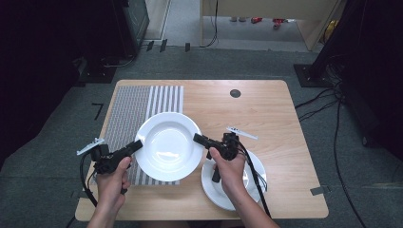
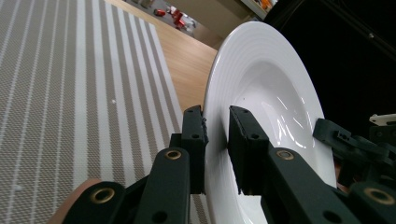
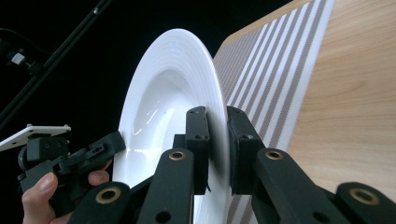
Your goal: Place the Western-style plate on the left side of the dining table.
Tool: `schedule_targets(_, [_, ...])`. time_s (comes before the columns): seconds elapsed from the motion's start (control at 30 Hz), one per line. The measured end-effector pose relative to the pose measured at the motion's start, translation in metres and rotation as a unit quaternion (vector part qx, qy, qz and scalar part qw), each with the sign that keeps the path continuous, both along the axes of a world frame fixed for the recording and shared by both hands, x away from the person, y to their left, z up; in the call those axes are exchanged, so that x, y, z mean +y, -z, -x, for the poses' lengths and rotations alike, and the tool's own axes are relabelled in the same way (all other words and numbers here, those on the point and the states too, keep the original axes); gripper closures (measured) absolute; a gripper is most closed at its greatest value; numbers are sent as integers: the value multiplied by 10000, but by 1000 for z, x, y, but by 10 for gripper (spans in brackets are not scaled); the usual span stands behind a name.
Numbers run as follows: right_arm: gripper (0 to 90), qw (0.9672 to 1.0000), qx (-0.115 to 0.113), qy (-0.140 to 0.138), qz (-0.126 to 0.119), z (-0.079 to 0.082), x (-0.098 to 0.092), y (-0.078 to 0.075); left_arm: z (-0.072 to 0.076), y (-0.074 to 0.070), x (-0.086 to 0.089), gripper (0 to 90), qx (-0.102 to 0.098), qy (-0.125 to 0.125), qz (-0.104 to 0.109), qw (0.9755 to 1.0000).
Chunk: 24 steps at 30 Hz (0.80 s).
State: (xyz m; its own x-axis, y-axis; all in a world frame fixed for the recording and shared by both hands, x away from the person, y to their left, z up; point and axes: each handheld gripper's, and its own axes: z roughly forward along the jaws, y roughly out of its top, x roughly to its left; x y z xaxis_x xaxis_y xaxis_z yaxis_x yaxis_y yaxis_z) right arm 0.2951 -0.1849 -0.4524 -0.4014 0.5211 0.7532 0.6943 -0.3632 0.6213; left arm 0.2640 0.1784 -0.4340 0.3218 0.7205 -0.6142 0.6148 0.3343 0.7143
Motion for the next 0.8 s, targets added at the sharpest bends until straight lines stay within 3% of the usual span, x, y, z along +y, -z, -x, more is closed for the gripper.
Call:
schedule_targets(0.2, [822, 9999, 75, -99, 32, -16, 17, 0, -10, -1, 18, 780, -7, -146, -45, 9999])
schedule_targets(0.63, [803, 9989, 322, -281, 197, -54, 66, 5, -31, 3, 60, 795, -7, -440, 89, 9990])
schedule_targets(0.8, [802, 9984, 418, -328, 196, -71, 79, 7, -48, 2, 73, 796, 32, -509, 77, 9987])
